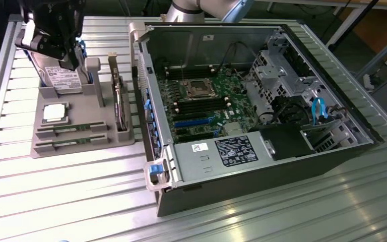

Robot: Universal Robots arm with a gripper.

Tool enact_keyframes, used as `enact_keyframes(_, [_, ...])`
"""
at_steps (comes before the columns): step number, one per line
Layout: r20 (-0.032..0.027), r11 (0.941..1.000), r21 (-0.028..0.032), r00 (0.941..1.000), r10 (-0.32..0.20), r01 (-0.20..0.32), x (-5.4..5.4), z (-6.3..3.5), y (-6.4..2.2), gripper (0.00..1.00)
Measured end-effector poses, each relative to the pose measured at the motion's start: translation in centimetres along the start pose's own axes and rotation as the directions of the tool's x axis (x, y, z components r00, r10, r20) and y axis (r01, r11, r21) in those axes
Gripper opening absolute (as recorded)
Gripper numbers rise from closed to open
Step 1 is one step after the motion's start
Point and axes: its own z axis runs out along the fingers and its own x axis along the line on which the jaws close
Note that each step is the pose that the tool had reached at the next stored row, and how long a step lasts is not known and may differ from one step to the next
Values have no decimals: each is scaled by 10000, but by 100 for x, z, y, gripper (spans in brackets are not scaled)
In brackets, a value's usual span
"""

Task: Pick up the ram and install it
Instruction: 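Pick up the ram and move it above insertion slot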

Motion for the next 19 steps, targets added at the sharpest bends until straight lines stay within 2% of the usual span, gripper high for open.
enact_keyframes(5, [-17,9988,-11,9988,-485,485,0,0,0,9])
enact_keyframes(6, [-32,9960,-20,9960,-892,892,0,0,0,9])
enact_keyframes(14, [-61,9850,-42,9850,-1726,1725,0,1,0,9])
enact_keyframes(15, [-80,9729,-59,9729,-2311,2310,0,1,0,9])
enact_keyframes(19, [-85,9686,-64,9685,-2487,2487,0,2,0,9])
